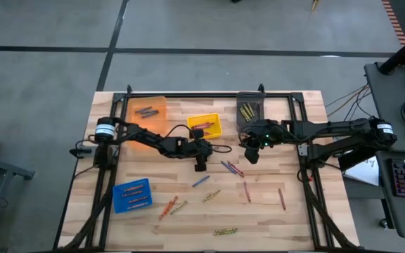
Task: Sort crayons
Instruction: Put the red crayon into the yellow bin
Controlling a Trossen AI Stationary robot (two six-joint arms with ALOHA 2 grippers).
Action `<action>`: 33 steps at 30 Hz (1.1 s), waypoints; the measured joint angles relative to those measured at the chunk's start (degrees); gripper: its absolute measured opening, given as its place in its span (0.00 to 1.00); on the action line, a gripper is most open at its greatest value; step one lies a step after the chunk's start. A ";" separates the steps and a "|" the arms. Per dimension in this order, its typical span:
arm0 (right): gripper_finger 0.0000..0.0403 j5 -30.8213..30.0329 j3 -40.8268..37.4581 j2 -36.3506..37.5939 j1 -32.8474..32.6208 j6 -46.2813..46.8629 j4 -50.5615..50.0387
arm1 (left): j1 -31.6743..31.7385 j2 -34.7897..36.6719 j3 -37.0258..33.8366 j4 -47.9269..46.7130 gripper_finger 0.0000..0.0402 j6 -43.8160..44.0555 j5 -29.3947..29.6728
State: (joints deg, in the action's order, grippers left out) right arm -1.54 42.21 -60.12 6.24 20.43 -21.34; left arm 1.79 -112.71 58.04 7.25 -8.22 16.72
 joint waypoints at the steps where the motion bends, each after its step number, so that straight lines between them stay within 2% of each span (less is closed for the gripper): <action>1: 0.17 -0.02 -0.12 0.00 0.00 0.00 0.03 | 0.10 -0.14 0.02 0.06 0.39 0.23 -0.30; 7: 0.17 -0.02 -0.37 0.00 0.00 0.00 0.67 | 0.22 -0.76 0.11 -0.01 0.37 1.88 -1.23; 22: 0.17 -0.02 -0.39 0.00 0.00 0.00 0.70 | 0.95 -0.83 0.09 -0.63 0.13 3.03 -8.23; 30: 0.17 -0.02 -0.39 0.00 -0.02 0.00 0.70 | 0.88 -0.83 -0.50 -0.57 0.02 2.98 -8.49; 33: 0.17 0.00 -0.39 0.00 0.00 0.00 0.70 | 0.86 -0.83 -0.55 -0.55 0.01 2.94 -8.45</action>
State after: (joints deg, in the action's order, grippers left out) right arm -1.54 41.82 -60.12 6.24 20.42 -20.64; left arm 2.66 -113.54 57.50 6.70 -5.28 8.27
